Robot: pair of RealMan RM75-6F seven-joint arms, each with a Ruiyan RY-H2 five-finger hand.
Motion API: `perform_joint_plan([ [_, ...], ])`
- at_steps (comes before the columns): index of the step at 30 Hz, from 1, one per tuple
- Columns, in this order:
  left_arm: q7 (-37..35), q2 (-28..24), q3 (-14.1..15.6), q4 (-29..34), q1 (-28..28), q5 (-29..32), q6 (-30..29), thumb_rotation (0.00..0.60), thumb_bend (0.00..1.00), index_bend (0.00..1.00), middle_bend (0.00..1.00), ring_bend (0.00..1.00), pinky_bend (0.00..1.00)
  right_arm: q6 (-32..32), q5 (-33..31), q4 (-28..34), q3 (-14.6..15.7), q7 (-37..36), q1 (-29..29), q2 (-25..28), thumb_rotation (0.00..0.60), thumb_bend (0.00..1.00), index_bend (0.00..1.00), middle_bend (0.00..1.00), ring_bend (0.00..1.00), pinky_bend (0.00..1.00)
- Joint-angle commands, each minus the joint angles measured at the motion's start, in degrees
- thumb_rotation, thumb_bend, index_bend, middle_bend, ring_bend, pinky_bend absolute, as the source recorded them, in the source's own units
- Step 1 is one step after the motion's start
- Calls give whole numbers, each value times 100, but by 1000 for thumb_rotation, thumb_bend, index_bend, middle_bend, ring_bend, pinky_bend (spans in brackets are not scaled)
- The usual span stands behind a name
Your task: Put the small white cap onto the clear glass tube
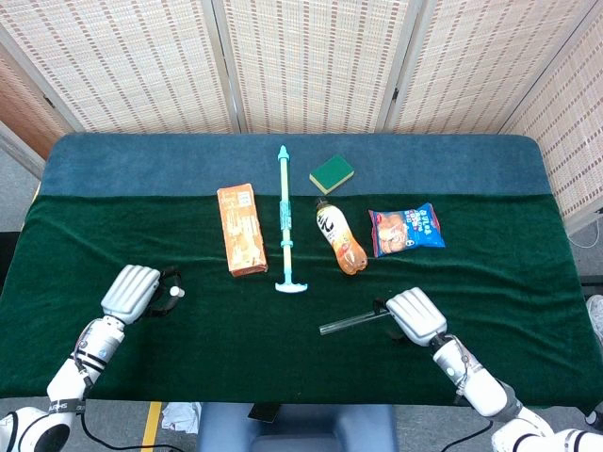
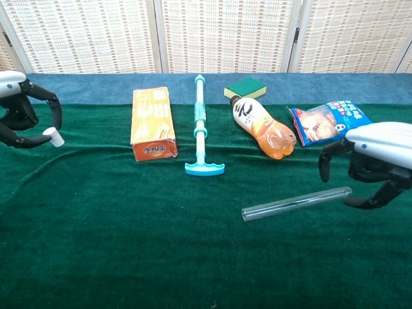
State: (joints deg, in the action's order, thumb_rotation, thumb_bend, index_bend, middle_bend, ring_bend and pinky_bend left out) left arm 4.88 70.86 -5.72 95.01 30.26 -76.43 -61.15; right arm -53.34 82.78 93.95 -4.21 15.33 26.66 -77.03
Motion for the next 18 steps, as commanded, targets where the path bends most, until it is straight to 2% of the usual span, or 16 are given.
perform_joint_plan([
  [1, 7, 24, 8, -31, 8, 17, 23, 600, 438, 628, 1000, 889, 812, 169, -222, -169, -47, 183, 153, -192, 600, 331, 431, 1000, 1000, 980],
  [18, -52, 155, 43, -205, 19, 19, 59, 600, 438, 628, 1000, 889, 812, 524, -983, -481, -92, 641, 638, -774, 600, 330, 450, 1000, 1000, 979],
])
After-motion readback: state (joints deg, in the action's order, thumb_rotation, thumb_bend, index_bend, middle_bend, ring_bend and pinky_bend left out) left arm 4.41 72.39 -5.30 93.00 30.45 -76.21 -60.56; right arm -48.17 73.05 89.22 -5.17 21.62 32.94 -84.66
